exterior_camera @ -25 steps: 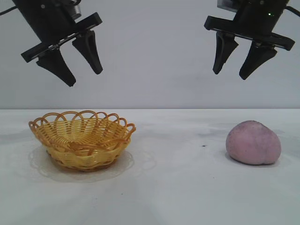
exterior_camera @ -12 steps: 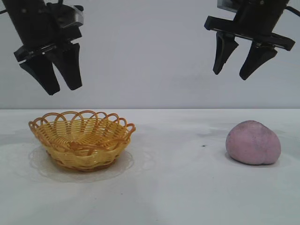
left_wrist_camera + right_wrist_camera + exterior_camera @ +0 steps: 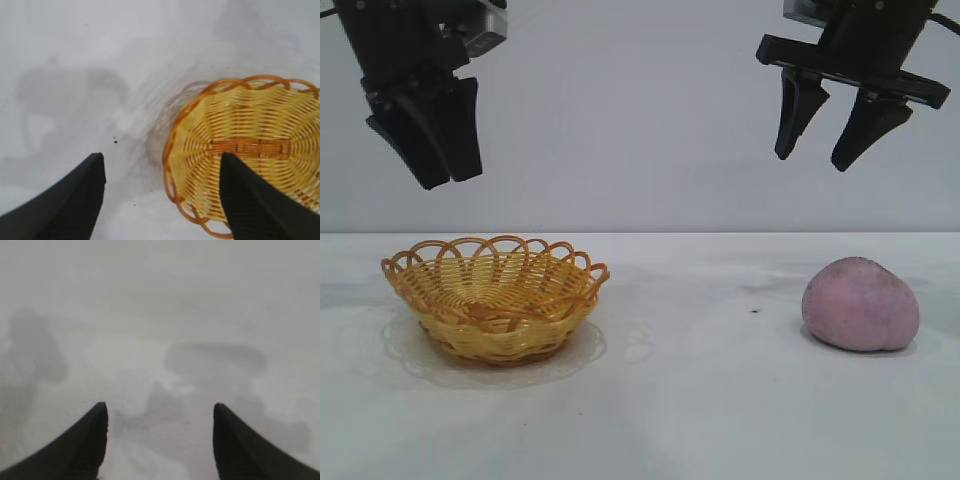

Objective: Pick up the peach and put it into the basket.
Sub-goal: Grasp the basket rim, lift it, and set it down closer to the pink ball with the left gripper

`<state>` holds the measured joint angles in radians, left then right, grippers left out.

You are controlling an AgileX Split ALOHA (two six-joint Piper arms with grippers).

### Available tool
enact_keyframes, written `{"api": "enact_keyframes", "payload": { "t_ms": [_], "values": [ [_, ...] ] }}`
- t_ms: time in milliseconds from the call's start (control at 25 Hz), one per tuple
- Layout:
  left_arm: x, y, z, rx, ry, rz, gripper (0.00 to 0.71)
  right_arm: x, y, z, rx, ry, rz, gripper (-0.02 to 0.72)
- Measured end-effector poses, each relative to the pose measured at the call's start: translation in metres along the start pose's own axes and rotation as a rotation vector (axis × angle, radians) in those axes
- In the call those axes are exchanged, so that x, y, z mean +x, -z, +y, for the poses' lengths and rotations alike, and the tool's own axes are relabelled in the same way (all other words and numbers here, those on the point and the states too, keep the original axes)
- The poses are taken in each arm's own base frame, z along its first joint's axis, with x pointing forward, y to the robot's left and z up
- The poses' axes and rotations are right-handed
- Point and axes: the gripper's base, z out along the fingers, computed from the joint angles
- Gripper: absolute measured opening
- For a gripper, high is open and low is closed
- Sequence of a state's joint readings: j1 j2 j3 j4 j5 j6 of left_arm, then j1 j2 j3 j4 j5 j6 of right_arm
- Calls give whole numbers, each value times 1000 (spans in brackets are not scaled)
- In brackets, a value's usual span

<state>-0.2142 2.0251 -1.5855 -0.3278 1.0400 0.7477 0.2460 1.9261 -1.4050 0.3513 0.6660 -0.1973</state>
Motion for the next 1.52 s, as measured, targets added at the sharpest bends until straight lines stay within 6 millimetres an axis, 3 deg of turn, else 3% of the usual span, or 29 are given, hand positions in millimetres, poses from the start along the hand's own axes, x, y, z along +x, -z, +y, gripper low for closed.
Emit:
{"api": "enact_keyframes", "payload": {
  "t_ms": [280,800,960,1040,1120,1200,1240,1520],
  "values": [
    [-12,-22,-7,-12,-112,121,482,2,0,0,-2,2,18,404],
    [-6,-62,3,30,-96,196,482,2,0,0,-1,5,21,404],
    [-9,-71,7,30,-84,198,309,2,0,0,1,7,21,404],
    [-8,-74,6,44,-86,216,144,2,0,0,4,11,22,404],
    [-8,-73,2,61,-89,232,59,2,0,-1,8,16,22,404],
    [-10,-73,-1,78,-88,242,59,2,0,-1,9,17,22,404],
    [-11,-71,-2,83,-73,236,0,2,0,-1,11,19,23,404],
    [-24,-55,-3,47,209,199,0,2,0,-1,14,23,23,404]
  ]
}}
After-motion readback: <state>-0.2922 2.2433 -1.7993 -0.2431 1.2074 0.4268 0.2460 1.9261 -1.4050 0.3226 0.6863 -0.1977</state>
